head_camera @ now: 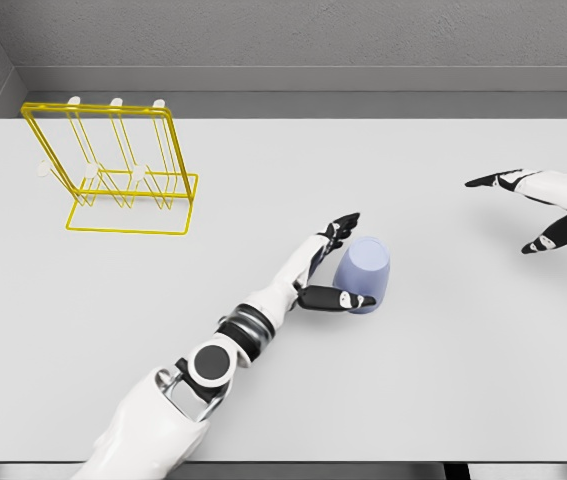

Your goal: Place the cup on the cup holder with both arms

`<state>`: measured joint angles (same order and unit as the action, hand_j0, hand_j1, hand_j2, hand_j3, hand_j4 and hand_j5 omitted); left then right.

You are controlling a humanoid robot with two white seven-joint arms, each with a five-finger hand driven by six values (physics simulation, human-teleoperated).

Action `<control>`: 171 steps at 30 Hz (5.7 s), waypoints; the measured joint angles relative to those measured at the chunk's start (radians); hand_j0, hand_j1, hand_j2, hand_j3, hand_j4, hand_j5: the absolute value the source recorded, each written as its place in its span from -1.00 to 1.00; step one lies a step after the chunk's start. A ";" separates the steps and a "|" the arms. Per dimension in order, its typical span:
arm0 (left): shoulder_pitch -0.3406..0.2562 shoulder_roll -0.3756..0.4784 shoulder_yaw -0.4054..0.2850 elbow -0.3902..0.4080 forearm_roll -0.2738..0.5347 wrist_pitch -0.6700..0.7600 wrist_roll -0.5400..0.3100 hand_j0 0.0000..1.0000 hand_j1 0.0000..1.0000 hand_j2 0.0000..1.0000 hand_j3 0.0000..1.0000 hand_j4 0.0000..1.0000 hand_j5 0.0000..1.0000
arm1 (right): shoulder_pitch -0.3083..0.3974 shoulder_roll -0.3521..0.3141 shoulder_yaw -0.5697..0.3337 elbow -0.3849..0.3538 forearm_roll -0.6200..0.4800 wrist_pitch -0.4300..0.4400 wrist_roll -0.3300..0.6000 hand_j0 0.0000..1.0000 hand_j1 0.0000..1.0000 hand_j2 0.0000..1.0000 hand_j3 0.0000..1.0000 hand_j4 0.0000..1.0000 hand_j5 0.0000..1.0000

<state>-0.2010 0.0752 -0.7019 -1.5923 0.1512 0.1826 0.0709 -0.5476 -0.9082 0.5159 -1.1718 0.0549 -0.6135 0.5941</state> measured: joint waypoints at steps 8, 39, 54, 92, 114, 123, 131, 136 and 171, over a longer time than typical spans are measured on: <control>-0.005 -0.008 -0.018 0.007 -0.030 0.000 0.000 1.00 1.00 1.00 1.00 1.00 1.00 | -0.002 0.002 0.002 0.007 -0.002 0.000 0.000 1.00 1.00 1.00 1.00 1.00 1.00; -0.023 -0.017 -0.035 0.031 -0.039 -0.001 0.001 0.25 0.25 0.25 0.25 0.25 0.25 | -0.008 0.004 0.026 0.012 -0.004 0.000 0.000 1.00 1.00 1.00 1.00 1.00 1.00; -0.008 -0.002 0.018 -0.051 -0.044 -0.003 0.001 0.26 0.26 0.26 0.26 0.26 0.26 | -0.011 0.006 0.052 0.022 -0.002 0.000 0.001 1.00 1.00 1.00 1.00 1.00 1.00; 0.106 0.142 0.245 -0.170 -0.028 -0.317 -0.017 0.32 0.32 0.32 0.32 0.32 0.32 | -0.008 0.015 0.067 -0.012 0.003 0.000 0.001 1.00 1.00 1.00 1.00 1.00 1.00; 0.101 0.224 0.312 -0.171 0.062 -0.505 -0.014 0.32 0.32 0.32 0.32 0.32 0.32 | -0.011 0.019 0.077 -0.006 0.001 0.000 0.003 1.00 1.00 1.00 1.00 1.00 1.00; 0.098 0.294 0.348 -0.171 0.128 -0.515 -0.014 0.32 0.32 0.32 0.32 0.32 0.32 | -0.012 0.018 0.080 -0.006 0.001 0.000 0.003 1.00 1.00 1.00 1.00 1.00 1.00; 0.097 0.322 0.370 -0.171 0.153 -0.508 -0.015 0.32 0.32 0.32 0.32 0.32 0.32 | -0.012 0.019 0.080 -0.006 0.001 0.000 0.003 1.00 1.00 1.00 1.00 1.00 1.00; 0.097 0.337 0.391 -0.171 0.169 -0.508 -0.016 0.32 0.32 0.32 0.32 0.32 0.32 | -0.012 0.023 0.082 -0.006 0.001 0.000 0.003 1.00 1.00 1.00 1.00 1.00 1.00; 0.083 0.354 0.458 -0.170 0.186 -0.382 -0.019 0.32 0.32 0.32 0.32 0.32 0.32 | -0.031 0.046 0.105 0.005 0.001 0.000 0.006 1.00 1.00 1.00 1.00 1.00 1.00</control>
<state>-0.1181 0.4289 -0.2441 -1.7619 0.3372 -0.1995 0.0520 -0.5783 -0.8627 0.6209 -1.1668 0.0561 -0.6134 0.6001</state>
